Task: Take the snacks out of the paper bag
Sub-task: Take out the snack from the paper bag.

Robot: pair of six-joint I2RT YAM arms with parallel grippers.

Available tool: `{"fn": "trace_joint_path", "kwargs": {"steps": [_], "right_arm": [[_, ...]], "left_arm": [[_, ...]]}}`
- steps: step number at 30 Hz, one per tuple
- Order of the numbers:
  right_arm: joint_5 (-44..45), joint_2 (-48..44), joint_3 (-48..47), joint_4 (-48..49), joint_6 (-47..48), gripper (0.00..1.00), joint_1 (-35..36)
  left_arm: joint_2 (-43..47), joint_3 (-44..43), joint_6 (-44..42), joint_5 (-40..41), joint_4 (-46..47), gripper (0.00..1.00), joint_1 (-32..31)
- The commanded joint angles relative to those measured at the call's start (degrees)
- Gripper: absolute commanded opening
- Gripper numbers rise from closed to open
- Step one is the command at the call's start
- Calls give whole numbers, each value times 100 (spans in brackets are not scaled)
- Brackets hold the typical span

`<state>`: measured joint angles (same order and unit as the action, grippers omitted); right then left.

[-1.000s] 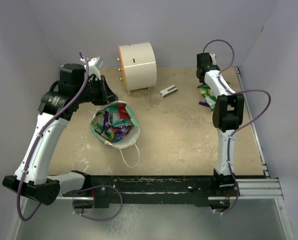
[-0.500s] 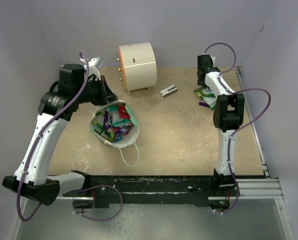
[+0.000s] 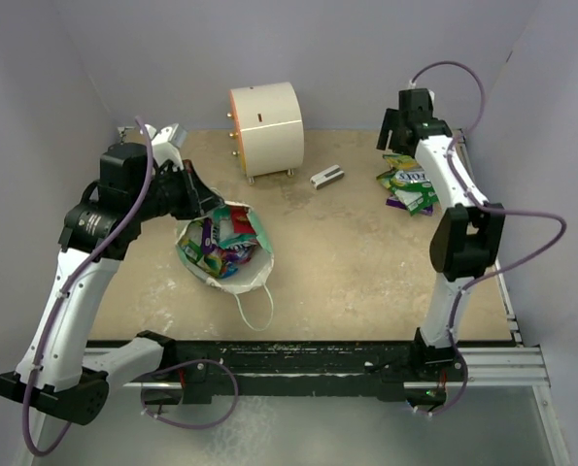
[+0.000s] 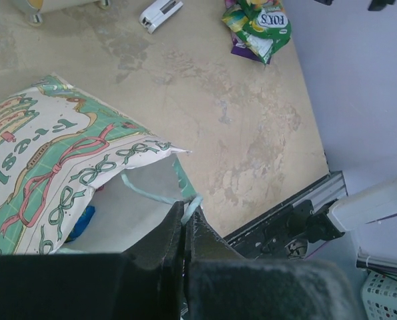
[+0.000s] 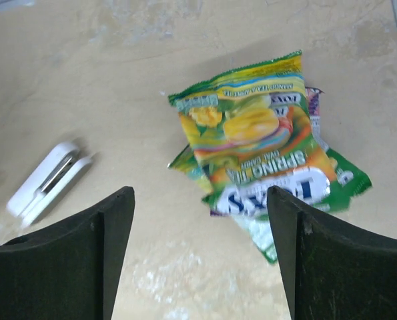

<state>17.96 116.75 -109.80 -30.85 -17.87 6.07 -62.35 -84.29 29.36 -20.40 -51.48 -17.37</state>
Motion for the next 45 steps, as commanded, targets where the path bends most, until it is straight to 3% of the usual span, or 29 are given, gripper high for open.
{"fn": "trace_joint_path", "kwargs": {"steps": [1,7,15,23,28,33,41,45], "right_arm": [[-620,-1137,746,155,27,82,205],[-2360,-2527,2295,725,579,82,1122],[-2870,-4289,3982,2011,686,80,3372],[-2919,-5257,4913,3324,2013,76,5152],[-2468,-4837,4927,3602,3025,68,5988],[-1526,-3923,5027,4653,3433,54,6225],[528,-2312,4796,5804,4149,55,6267],[1104,-1827,4634,6234,4282,54,6207]], "left_arm": [[243,169,430,-133,518,0,-3],[367,559,781,-343,743,0,1],[603,1030,1192,-823,967,0,-2],[686,949,1280,-1041,895,0,-2],[646,864,1302,-1139,947,0,1],[594,747,1269,-1124,886,0,4],[592,686,1278,-1108,851,0,3],[551,646,1260,-1168,830,0,4]]}}
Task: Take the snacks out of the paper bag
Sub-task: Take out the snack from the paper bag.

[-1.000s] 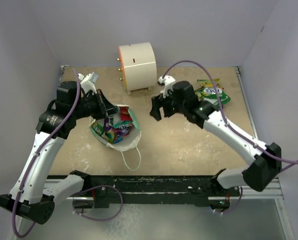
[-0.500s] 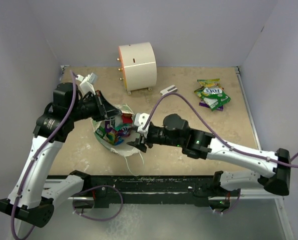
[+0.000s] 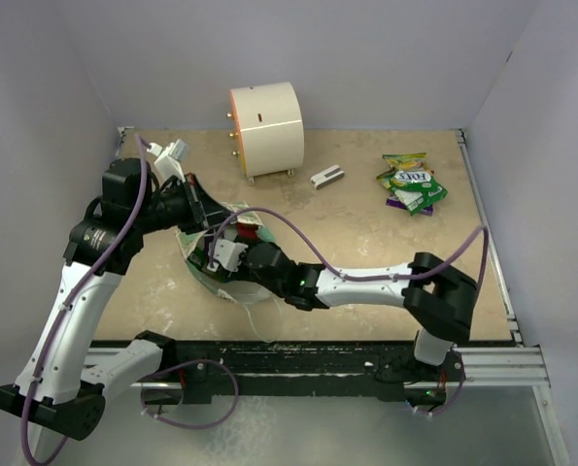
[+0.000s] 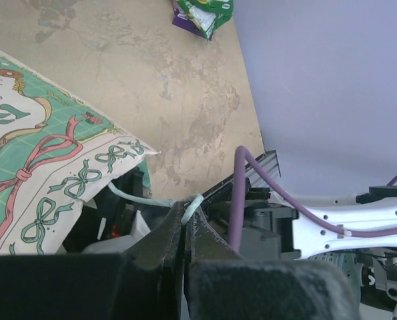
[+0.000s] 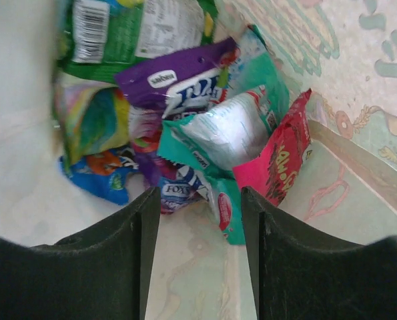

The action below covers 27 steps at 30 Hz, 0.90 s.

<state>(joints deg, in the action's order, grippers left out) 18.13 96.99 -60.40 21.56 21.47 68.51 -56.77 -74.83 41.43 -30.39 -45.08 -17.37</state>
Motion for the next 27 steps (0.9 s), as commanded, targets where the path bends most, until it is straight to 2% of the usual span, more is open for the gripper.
{"fn": "trace_joint_path", "kwargs": {"steps": [1,12,20,22,23,27], "right_arm": [[1048,218,-318,1054,373,53,-66],[1649,961,-482,1748,793,50,-296],[1702,1410,-808,1781,755,26,-580],[1572,1444,-845,1612,762,14,-591],[1481,1427,-871,1471,762,3,-591],[1339,991,-636,1275,754,0,-544]], "left_arm": [[-22,-321,39,-172,166,0,-3],[-137,-587,-303,-65,-149,0,5],[-217,-766,-504,17,-372,0,1],[-238,-812,-536,58,-426,0,3],[-238,-826,-551,67,-429,0,3],[-251,-832,-574,100,-426,0,-2]]}}
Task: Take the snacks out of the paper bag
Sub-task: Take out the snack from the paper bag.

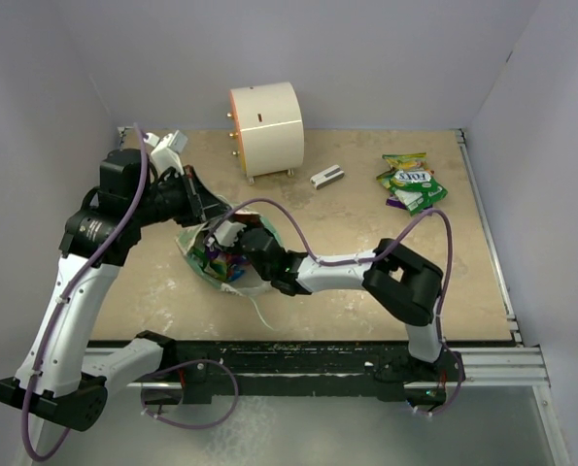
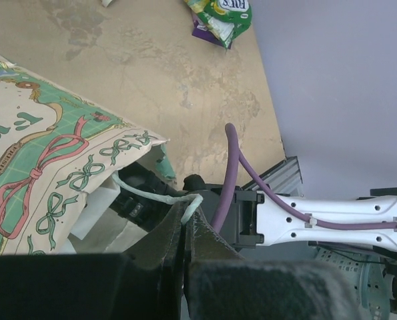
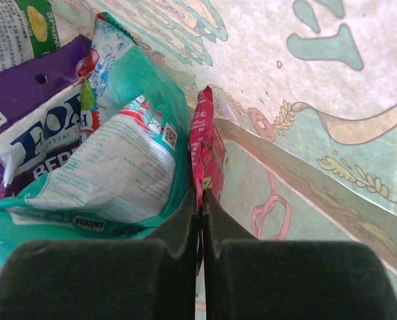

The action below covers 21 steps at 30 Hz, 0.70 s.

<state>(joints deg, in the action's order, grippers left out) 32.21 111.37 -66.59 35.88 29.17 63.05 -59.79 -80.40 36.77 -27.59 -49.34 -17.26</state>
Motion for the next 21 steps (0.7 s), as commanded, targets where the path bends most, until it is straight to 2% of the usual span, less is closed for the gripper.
{"fn": "trace_joint_path", "kwargs": {"steps": [1,11,17,21], "right_arm": [[-153,-597,72,-242,-103,0,12],[-2357,-2289,809,-1252,-1305,0,24],[-4199,-3099,842,-2083,-1506,0,24],[-4575,-3624,840,-2471,-1835,0,23]], "left_arm": [[56,-273,-109,-170,0,0,-11],[83,-104,32,-195,265,0,-11],[53,-102,45,-184,346,0,-12],[47,-81,7,-165,333,0,-14]]}}
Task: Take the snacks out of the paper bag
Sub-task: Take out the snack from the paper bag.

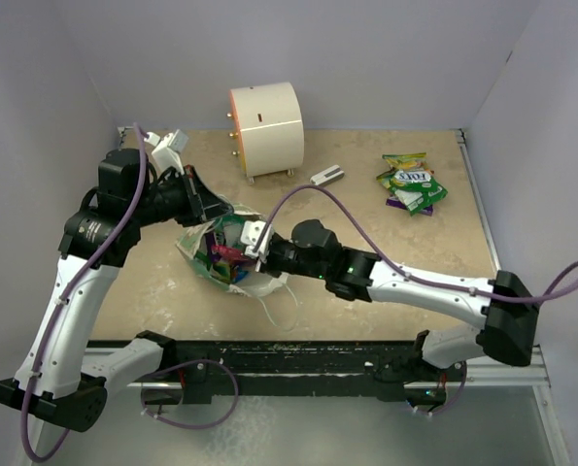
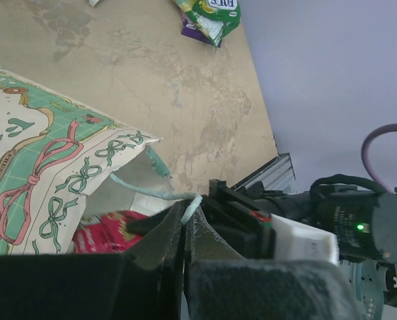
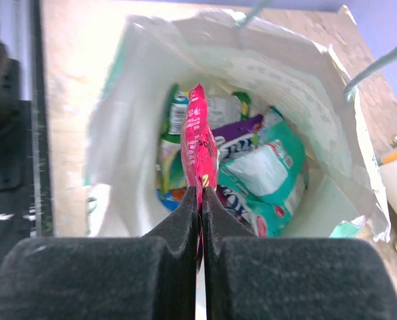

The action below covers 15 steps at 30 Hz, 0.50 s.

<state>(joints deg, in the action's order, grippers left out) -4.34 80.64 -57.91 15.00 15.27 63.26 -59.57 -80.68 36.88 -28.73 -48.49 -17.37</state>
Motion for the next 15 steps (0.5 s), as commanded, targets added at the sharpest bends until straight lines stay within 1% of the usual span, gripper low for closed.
{"fn": "trace_joint_path", "kwargs": {"steps": [1,3,5,8,11,12,14,15], "right_arm": [[-1003,-734,-25,-520,-498,0,2],[-1157,-985,-137,-955,-566,0,1],[-1024,-1217,-308,-1500,-395,0,-5],[-657,-1569,-532,-2312,-21,0,-3],[-60,-1981,-632,-2886,350,0,-12],[235,-2146,-611,-2918,462,0,-11],[888,-2482,-421,-2662,496,0,-64],[1285,-2639,-295,-2293,427,0,-130]], "left_arm": [[31,-35,-18,-49,244,0,3],[49,0,-44,-19,239,0,4],[72,52,-52,13,250,0,5],[98,110,-46,30,277,0,1],[111,134,-32,47,274,0,1],[114,140,-34,62,270,0,-3],[147,148,-32,81,249,0,-2],[167,156,-32,91,240,0,0]]}}
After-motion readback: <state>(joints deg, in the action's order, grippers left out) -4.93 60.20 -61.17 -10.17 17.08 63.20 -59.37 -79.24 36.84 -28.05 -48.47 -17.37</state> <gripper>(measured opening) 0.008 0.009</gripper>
